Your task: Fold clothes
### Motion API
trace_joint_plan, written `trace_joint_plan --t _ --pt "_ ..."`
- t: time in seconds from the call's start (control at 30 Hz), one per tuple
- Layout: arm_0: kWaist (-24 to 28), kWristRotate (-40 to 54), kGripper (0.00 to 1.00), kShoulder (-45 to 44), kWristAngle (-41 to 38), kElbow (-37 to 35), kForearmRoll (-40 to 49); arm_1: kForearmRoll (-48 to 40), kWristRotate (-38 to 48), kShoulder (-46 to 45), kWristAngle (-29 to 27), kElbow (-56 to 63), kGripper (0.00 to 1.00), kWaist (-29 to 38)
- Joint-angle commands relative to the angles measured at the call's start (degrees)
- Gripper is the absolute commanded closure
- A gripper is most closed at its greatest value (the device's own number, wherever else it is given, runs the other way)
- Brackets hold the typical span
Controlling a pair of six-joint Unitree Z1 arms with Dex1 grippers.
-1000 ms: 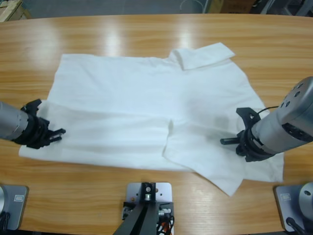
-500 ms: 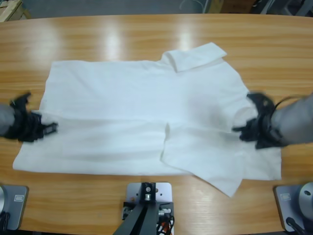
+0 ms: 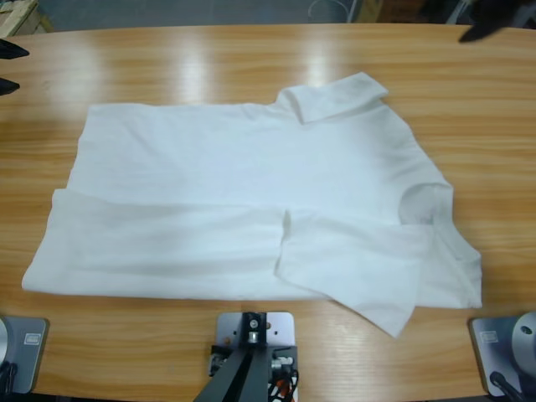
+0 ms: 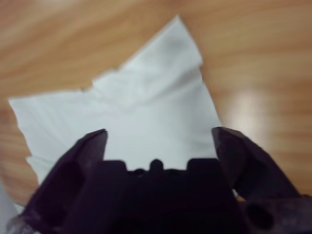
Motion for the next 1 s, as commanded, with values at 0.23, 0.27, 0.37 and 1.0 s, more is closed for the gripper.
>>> trace_joint_plan --t 0.23,0.27,0.37,1.0 --pt "3.91 2.83 0.082 14.72 -3.04 -4.87 0.74 3.93 -2.21 26.83 8.34 -13.17 0.354 -7.74" --pt "3.91 3.04 0.082 14.98 -3.04 -4.65 0.81 3.44 -2.24 27.45 9.08 -12.92 0.354 -7.77" --pt "3.73 3.01 0.078 15.12 -3.13 -4.26 0.93 2.4 -2.31 29.12 10.34 -12.78 0.354 -7.82" --pt "3.82 3.06 0.009 13.13 -3.39 -1.53 3.48 0.83 -3.58 32.93 12.38 -12.57 0.4 -7.84"
